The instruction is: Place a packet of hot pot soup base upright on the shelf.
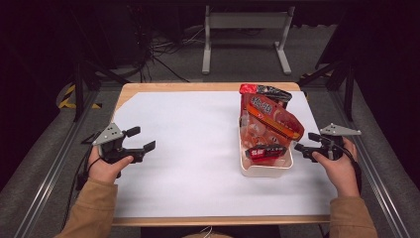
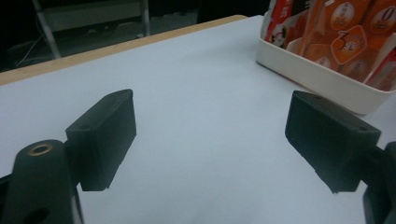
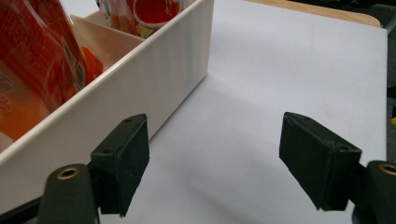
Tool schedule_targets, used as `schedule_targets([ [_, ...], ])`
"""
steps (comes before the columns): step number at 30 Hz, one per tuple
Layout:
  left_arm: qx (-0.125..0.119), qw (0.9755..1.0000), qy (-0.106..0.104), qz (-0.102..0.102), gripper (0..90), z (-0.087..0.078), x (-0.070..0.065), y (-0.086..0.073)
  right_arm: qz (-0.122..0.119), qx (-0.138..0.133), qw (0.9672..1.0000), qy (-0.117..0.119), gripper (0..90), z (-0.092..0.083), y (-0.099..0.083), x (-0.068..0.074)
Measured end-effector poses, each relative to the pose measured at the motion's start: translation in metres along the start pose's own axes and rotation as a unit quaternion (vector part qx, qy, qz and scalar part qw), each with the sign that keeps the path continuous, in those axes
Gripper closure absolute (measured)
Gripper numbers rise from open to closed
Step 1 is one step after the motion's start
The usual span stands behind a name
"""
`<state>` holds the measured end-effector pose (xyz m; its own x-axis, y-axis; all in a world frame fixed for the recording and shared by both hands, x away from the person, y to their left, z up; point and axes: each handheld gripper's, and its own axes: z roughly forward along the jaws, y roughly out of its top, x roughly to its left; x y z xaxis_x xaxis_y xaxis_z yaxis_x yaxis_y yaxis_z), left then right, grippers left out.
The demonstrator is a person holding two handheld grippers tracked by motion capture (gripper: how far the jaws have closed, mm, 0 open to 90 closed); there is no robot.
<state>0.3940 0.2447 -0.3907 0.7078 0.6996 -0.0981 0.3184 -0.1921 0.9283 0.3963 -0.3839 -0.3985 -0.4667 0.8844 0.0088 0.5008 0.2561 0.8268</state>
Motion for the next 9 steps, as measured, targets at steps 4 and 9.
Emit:
schedule_targets([
  [4,-0.004,0.9998,0.003,-0.019,17.0,-0.0010,0.0057,-0.0022,-0.002,-0.004,1.0000,0.002,26.2,-0.0027,-0.0003,0.0002],
  [9,0.025,0.9992,-0.004,-0.032,19.5,0.0028,0.0036,-0.0005,-0.009,-0.004,1.0000,0.002,32.3,-0.0070,0.0003,-0.0013],
])
